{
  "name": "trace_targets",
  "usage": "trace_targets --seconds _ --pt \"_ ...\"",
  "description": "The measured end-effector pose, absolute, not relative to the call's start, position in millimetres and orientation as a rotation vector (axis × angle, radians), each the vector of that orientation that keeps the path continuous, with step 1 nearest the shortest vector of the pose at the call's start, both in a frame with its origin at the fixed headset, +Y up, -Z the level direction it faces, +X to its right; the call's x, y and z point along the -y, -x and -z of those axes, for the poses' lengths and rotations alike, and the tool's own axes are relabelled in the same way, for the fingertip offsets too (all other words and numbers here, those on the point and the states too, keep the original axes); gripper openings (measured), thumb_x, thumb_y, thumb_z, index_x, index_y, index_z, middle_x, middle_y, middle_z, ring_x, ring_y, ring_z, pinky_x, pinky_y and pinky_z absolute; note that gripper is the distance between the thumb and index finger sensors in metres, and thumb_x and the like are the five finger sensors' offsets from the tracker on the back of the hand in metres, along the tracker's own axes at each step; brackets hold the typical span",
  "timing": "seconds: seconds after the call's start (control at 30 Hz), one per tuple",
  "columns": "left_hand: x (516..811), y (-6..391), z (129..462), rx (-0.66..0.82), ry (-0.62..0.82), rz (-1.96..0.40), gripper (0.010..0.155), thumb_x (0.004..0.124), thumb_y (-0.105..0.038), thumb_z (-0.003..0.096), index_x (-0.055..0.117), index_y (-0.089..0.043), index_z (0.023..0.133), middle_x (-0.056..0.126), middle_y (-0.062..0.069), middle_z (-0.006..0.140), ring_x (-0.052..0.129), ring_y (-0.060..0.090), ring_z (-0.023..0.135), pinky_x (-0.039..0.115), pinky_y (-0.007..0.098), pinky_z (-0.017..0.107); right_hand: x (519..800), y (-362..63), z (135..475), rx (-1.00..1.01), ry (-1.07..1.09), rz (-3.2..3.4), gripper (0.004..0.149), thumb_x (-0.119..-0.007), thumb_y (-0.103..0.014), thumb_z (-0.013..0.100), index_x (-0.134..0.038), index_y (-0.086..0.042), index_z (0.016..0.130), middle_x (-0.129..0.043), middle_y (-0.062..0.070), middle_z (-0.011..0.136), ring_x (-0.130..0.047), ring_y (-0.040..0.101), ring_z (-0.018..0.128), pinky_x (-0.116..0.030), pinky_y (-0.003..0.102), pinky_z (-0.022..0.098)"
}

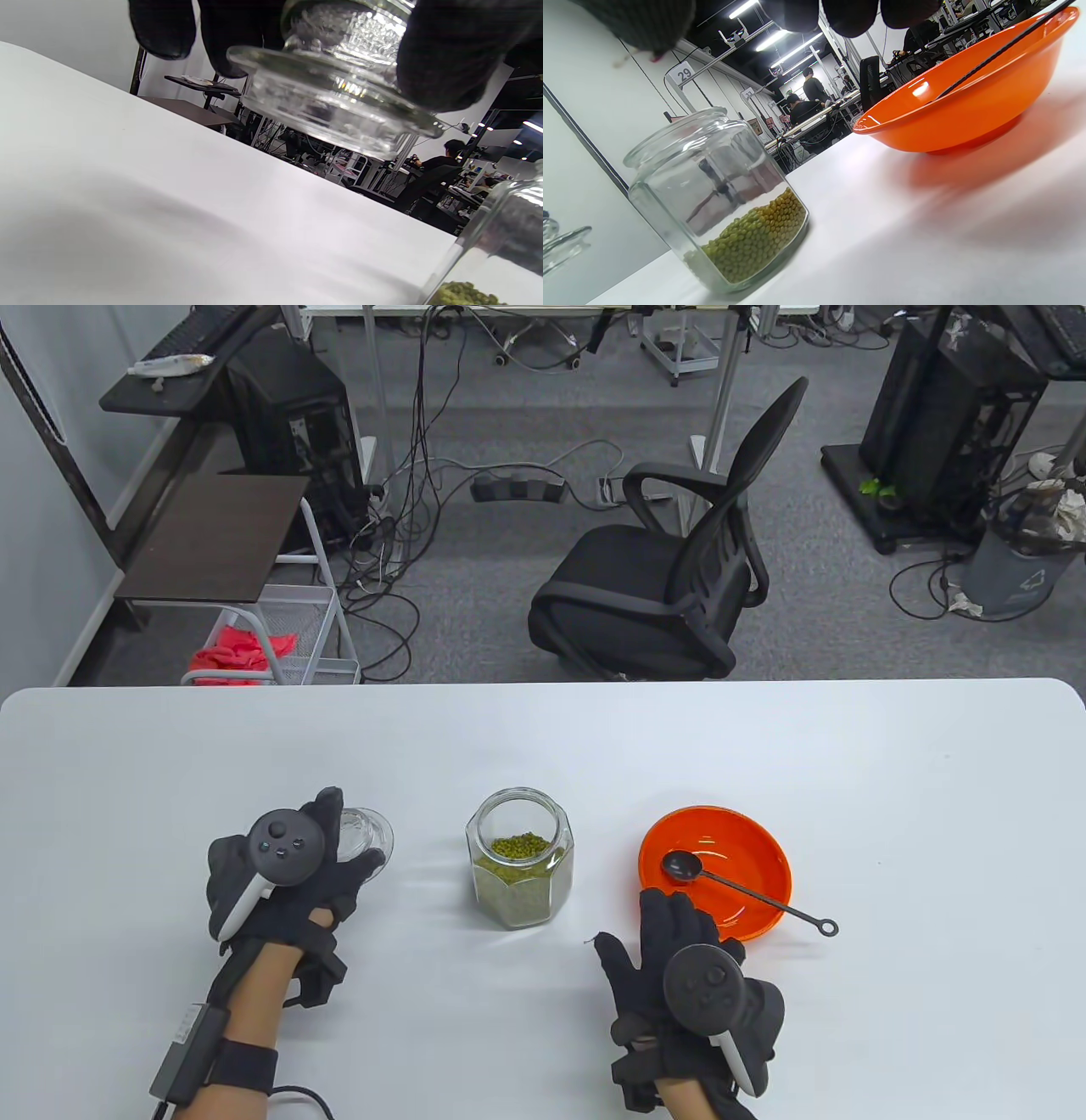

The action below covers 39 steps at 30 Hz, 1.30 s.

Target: Portion mung beans with measuring scoop (Bowl in hand)

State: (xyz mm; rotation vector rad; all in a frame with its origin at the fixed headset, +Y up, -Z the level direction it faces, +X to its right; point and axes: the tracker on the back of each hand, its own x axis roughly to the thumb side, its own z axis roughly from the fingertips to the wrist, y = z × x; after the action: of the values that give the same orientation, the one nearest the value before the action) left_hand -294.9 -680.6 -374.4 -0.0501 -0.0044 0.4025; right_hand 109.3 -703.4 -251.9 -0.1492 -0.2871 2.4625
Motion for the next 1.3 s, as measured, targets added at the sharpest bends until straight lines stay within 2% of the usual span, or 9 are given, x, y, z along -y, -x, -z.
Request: trace_targets --seconds 0.67,1.3 --pt "726 330 370 -0.112 0.183 -0.333 0.088 0.079 -0.061 0.0481 0.033 -0.026 0.115 0.044 0.000 0.114 0.059 0.043 0.106 0.057 0.065 0.074 704 -110 252 0.296 0.184 -2.476 0.075 -0.078 -0.051 0.044 -0.059 -0.010 0.104 -0.054 0.025 0.107 -0.053 0.056 0.098 -0.029 0.081 0.063" --pt "746 347 368 -0.163 0.279 -0.333 0.087 0.080 -0.060 0.0483 0.035 -0.026 0.115 0.045 0.002 0.114 0.059 0.045 0.106 0.056 0.066 0.074 704 -112 252 0.285 0.199 -2.471 0.075 -0.078 -0.051 0.044 -0.059 -0.010 0.104 -0.054 0.025 0.106 -0.053 0.056 0.098 -0.028 0.081 0.063"
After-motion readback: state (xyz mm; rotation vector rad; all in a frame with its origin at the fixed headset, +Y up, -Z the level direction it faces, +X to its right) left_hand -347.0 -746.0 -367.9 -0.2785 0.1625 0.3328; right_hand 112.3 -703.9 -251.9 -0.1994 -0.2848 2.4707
